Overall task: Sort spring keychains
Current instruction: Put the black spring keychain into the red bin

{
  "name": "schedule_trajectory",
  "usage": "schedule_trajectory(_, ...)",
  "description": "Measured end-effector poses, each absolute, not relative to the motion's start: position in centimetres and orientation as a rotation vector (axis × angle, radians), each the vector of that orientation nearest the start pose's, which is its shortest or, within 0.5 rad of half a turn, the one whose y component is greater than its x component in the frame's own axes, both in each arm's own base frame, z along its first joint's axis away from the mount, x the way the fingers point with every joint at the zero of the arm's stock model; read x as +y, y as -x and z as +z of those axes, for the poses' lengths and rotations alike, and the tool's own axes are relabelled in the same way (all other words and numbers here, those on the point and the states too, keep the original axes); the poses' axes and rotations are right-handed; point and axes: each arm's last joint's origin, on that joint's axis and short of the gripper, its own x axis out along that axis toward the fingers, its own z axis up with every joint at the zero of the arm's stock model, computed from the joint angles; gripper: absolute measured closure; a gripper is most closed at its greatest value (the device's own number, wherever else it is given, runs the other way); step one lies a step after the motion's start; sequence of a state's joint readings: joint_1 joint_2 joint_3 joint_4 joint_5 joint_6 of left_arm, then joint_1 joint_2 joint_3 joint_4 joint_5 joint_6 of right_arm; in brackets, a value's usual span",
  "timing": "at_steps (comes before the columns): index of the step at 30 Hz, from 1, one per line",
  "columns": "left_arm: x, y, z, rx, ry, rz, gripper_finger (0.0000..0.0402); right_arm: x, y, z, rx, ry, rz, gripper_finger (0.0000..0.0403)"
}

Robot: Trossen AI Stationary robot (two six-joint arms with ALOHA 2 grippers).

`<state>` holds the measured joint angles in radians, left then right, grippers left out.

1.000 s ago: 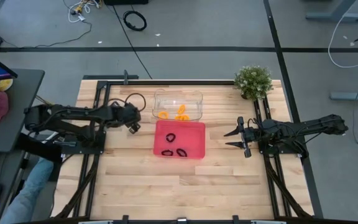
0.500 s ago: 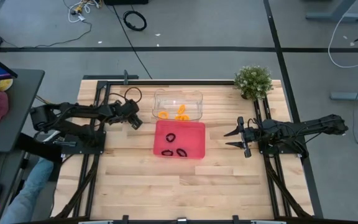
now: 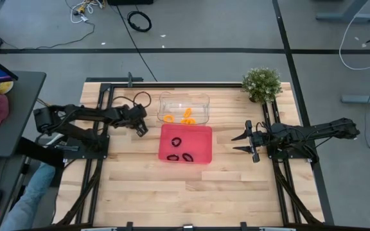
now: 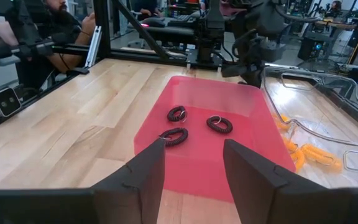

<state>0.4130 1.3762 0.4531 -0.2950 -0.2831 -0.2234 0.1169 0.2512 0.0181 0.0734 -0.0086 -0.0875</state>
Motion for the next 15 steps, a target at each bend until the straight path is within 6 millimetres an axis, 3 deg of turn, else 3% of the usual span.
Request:
schedule_trajectory(9,6.3,-19.7,13.2,1.218,0.203,0.68,0.04,1.3,-11.1,15.6,0.154,0.096,0.132,0.0237)
schedule_trajectory(15,4.1,-21.9,15.6,1.163,0.113,0.663,0.0401,1.3,-11.1,15.6,0.154,0.096,0.132,0.0237)
